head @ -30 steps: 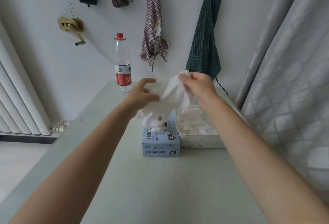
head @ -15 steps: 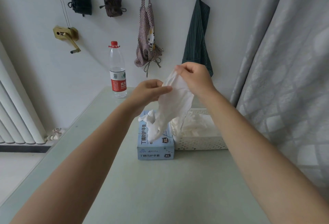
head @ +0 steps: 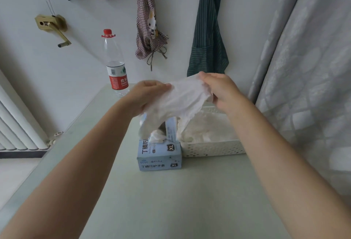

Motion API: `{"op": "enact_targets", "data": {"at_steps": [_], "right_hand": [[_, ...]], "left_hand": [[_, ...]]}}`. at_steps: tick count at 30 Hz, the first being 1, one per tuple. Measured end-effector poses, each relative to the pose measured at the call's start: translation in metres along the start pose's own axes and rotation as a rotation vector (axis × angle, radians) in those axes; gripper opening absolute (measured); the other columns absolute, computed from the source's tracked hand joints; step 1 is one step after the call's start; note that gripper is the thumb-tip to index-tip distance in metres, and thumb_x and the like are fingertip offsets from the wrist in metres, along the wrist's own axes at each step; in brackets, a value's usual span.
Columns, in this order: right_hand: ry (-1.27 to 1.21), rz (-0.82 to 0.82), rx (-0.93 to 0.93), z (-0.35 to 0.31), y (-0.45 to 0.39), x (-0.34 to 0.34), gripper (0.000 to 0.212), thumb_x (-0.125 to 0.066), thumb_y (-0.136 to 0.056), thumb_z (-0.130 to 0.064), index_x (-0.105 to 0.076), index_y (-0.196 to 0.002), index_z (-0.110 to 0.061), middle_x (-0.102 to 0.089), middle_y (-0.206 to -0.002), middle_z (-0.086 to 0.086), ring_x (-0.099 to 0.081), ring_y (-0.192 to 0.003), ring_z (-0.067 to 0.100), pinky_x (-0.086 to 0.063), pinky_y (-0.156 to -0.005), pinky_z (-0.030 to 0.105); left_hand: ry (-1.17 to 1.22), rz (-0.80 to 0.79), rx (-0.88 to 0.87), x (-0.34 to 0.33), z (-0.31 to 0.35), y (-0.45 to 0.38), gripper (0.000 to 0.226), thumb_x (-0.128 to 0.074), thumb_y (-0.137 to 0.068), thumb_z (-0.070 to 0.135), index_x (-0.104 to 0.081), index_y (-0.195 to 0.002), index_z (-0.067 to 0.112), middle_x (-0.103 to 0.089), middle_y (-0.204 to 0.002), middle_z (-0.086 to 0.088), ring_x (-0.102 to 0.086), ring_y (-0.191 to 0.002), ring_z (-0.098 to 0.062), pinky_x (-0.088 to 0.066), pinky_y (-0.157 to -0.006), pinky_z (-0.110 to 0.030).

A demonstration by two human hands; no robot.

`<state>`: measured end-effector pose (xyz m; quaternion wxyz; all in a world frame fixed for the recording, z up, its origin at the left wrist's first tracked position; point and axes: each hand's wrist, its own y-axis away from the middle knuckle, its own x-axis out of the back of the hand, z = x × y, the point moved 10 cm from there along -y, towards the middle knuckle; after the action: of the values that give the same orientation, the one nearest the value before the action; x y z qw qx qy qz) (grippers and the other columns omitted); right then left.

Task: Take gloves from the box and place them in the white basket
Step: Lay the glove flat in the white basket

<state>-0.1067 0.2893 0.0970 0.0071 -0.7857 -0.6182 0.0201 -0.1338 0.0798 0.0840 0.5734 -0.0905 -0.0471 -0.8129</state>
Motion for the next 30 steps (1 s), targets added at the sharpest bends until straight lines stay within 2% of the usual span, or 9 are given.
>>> {"op": "enact_targets", "data": {"at_steps": [3,6,9,12,16,20,23,27,30], "right_hand": [[0.082,0.122,-0.028,0.025,-0.012,0.045,0.018,-0.066,-0.090,-0.030,-0.066,-0.079,-0.016,-0.059,-0.071,0.004,-0.053,-0.066,0.020,-0.047,-0.065,0.034],[0.355,0.322,0.004,0.051,-0.015,0.100,0.035,-0.066,-0.088,-0.030,-0.057,-0.060,-0.011,-0.049,-0.046,-0.003,-0.045,-0.052,0.017,-0.038,-0.057,0.027],[0.578,0.389,0.016,0.077,-0.018,0.135,0.037,-0.063,-0.087,-0.029,-0.062,-0.073,0.005,-0.059,-0.065,0.017,-0.055,-0.066,0.028,-0.043,-0.062,0.035],[0.682,0.371,0.033,0.088,-0.022,0.147,0.032,-0.061,-0.089,-0.029,-0.066,-0.080,0.001,-0.062,-0.074,0.011,-0.056,-0.076,0.027,-0.037,-0.062,0.034],[0.724,0.407,0.069,0.086,-0.026,0.157,0.023,-0.058,-0.093,-0.029,-0.066,-0.089,-0.008,-0.060,-0.082,0.003,-0.052,-0.078,0.023,-0.033,-0.064,0.028],[0.946,0.485,0.093,0.075,-0.019,0.167,0.025,-0.050,-0.099,-0.029,-0.064,-0.096,-0.008,-0.061,-0.087,0.008,-0.047,-0.077,0.026,-0.032,-0.064,0.030],[1.164,0.485,0.144,0.070,-0.016,0.166,0.027,-0.046,-0.102,-0.030,-0.061,-0.104,-0.008,-0.066,-0.098,0.013,-0.059,-0.090,0.033,-0.033,-0.064,0.031],[1.373,0.408,0.179,0.077,-0.018,0.154,0.026,-0.043,-0.103,-0.027,-0.058,-0.106,-0.006,-0.066,-0.099,0.013,-0.064,-0.091,0.032,-0.034,-0.062,0.030],[1.509,0.346,0.162,0.083,-0.022,0.144,0.011,-0.051,-0.099,-0.015,-0.056,-0.105,-0.008,-0.066,-0.097,0.009,-0.066,-0.088,0.031,-0.033,-0.059,0.029]], "left_hand": [[-0.334,0.114,-0.046,-0.011,0.025,-0.028,0.026,-0.076,-0.080,0.042,-0.071,-0.079,0.017,-0.066,-0.067,0.004,-0.054,-0.049,-0.010,-0.043,-0.050,-0.020],[-0.628,0.102,-0.116,-0.053,0.024,-0.055,0.017,-0.078,-0.080,0.034,-0.068,-0.086,0.022,-0.067,-0.082,0.002,-0.059,-0.063,-0.011,-0.045,-0.058,-0.023],[-0.825,0.091,-0.206,-0.098,0.006,-0.066,0.020,-0.069,-0.087,0.038,-0.066,-0.101,0.023,-0.065,-0.104,-0.001,-0.059,-0.087,-0.015,-0.049,-0.076,-0.029],[-0.842,-0.046,-0.303,-0.154,-0.005,-0.056,0.034,-0.060,-0.091,0.049,-0.064,-0.114,0.024,-0.061,-0.120,0.000,-0.058,-0.108,-0.017,-0.047,-0.094,-0.035],[-1.085,-0.243,-0.297,-0.213,-0.028,-0.039,0.070,-0.051,-0.085,0.070,-0.043,-0.141,0.028,-0.041,-0.148,0.002,-0.038,-0.136,-0.020,-0.025,-0.115,-0.041],[-1.250,-0.274,-0.319,-0.214,-0.044,-0.038,0.087,-0.058,-0.078,0.072,-0.028,-0.149,0.031,-0.030,-0.154,0.003,-0.022,-0.144,-0.019,-0.010,-0.119,-0.050],[-1.287,-0.274,-0.296,-0.202,-0.048,-0.047,0.089,-0.060,-0.078,0.071,-0.026,-0.150,0.032,-0.027,-0.156,0.004,-0.020,-0.145,-0.018,-0.008,-0.119,-0.050],[-1.308,-0.347,-0.223,-0.191,-0.062,-0.054,0.098,-0.053,-0.073,0.081,-0.017,-0.153,0.037,-0.015,-0.161,0.007,-0.010,-0.149,-0.019,-0.003,-0.120,-0.055],[-1.356,-0.377,-0.161,-0.187,-0.084,-0.053,0.099,-0.038,-0.071,0.090,-0.009,-0.153,0.041,-0.004,-0.164,0.007,-0.003,-0.151,-0.021,-0.001,-0.119,-0.059]]}}
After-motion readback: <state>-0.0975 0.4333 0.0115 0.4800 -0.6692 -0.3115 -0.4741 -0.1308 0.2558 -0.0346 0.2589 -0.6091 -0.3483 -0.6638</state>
